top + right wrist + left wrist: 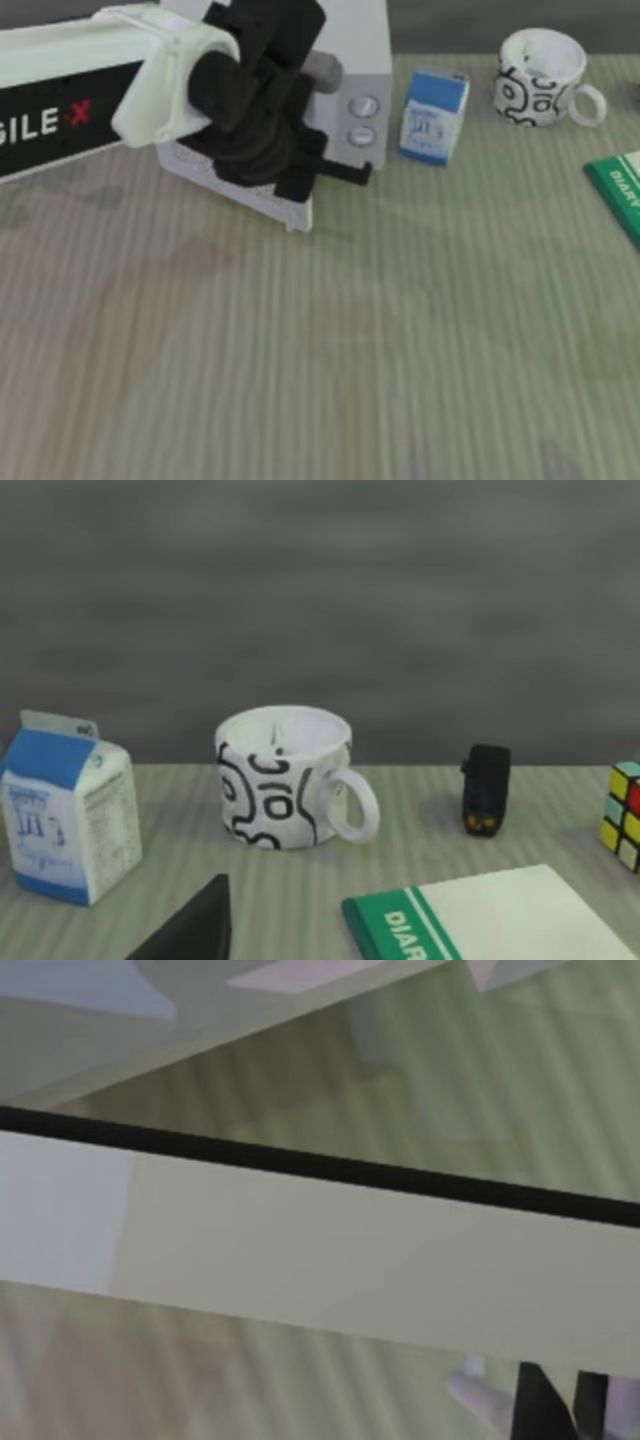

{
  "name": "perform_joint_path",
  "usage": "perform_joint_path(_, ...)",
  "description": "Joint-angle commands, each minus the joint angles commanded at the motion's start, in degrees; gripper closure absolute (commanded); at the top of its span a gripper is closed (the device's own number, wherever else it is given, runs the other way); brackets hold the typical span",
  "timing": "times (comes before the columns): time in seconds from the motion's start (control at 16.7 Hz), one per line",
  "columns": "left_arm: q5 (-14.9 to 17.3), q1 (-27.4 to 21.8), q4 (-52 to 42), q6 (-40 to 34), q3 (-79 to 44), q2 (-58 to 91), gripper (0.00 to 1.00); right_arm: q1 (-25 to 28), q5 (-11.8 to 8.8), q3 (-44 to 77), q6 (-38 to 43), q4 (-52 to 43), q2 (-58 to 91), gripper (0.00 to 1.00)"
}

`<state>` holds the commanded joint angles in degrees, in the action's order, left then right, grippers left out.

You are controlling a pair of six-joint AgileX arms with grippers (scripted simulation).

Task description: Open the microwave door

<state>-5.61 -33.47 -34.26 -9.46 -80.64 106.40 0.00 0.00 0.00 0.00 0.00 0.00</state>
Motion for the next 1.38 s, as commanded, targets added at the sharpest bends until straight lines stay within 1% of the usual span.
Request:
perform_joint_path(0.6, 0.0, 0.0, 0.0, 0.0, 0.0, 0.0, 1.0, 0.0, 0.0, 0.0, 0.0, 0.0, 0.0, 0.0)
perform_joint_path(0.78, 0.8, 0.0, 0.3, 0.7, 0.7, -0.5, 1.0, 0.0, 0.0, 0.0, 0.0, 0.0, 0.0, 0.0)
perform_joint_path(1.14, 4.3, 2.1, 1.6, 7.5, 5.7, -4.4, 1.0, 0.0, 0.0, 0.0, 0.0, 0.0, 0.0, 0.0)
perform_joint_path(1.38, 4.4, 2.1, 1.7, 7.6, 5.7, -4.5, 1.0, 0.0, 0.0, 0.0, 0.0, 0.0, 0.0, 0.0)
